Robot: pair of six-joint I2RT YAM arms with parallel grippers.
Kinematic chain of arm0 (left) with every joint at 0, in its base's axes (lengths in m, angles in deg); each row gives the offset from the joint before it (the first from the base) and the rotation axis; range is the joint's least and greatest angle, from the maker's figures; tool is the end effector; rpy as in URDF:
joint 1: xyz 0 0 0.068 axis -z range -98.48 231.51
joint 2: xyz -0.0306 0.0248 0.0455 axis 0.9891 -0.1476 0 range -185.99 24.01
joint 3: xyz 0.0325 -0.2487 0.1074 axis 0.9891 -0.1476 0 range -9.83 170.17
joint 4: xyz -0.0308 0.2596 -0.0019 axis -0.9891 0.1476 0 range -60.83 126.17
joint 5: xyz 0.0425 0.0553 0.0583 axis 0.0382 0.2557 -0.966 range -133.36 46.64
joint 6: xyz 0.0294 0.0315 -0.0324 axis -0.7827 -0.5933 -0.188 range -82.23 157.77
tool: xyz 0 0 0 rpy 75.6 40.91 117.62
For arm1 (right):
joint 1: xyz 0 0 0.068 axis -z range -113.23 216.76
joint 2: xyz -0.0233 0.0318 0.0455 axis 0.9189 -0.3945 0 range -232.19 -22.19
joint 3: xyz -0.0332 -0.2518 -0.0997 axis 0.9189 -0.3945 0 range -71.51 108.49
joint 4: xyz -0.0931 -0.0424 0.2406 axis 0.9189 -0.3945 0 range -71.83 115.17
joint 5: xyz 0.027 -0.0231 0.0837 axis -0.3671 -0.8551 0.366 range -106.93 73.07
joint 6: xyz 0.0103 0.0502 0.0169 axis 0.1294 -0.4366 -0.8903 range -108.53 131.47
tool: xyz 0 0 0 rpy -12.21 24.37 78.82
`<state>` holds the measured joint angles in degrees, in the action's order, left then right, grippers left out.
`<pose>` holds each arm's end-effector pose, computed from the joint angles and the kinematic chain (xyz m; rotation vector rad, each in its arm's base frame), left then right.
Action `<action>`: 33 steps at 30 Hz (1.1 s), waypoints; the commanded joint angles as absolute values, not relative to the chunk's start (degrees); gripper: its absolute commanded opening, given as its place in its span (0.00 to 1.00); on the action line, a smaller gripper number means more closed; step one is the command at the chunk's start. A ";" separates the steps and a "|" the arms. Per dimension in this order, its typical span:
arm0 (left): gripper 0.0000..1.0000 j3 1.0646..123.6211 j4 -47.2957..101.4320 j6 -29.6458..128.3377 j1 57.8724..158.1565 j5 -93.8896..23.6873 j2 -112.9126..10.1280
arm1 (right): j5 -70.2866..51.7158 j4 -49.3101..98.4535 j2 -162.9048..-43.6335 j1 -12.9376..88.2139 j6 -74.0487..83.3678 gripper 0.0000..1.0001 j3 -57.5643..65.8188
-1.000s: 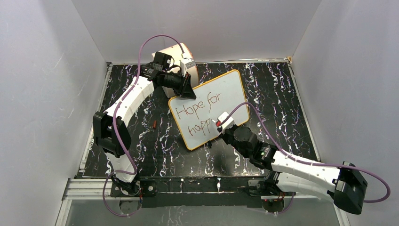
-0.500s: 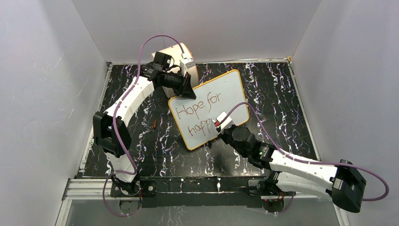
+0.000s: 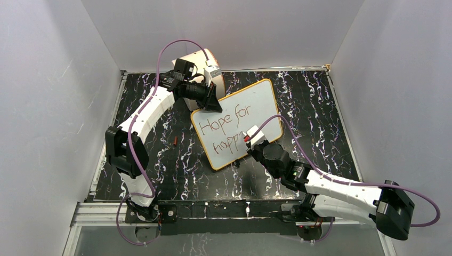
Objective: Write a sentence on the whiteboard
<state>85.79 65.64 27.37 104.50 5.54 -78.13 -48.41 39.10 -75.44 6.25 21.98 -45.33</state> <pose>0.3550 -0.1798 0.3370 1.0463 1.9778 -1.0966 0.1192 0.1729 0.2432 -0.6880 1.6286 0.1377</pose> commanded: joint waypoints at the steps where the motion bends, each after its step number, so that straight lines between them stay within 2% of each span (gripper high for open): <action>1: 0.00 83.62 68.74 23.84 106.27 4.93 -77.94 | -50.87 41.25 -75.03 6.31 21.36 0.00 -43.79; 12: 0.00 83.86 68.79 24.05 106.25 4.54 -78.28 | -45.53 33.63 -76.29 6.30 19.69 0.00 -42.26; 26: 0.00 84.04 68.95 24.06 106.28 4.27 -78.20 | -49.65 31.85 -74.83 6.30 19.26 0.00 -42.27; 33: 0.00 83.98 68.91 23.97 106.30 4.58 -78.19 | -52.64 35.56 -74.71 6.45 19.99 0.00 -43.11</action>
<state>85.79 65.64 27.40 104.52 5.54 -78.13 -49.15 31.34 -75.49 6.25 20.01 -44.07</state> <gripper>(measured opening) 0.103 0.206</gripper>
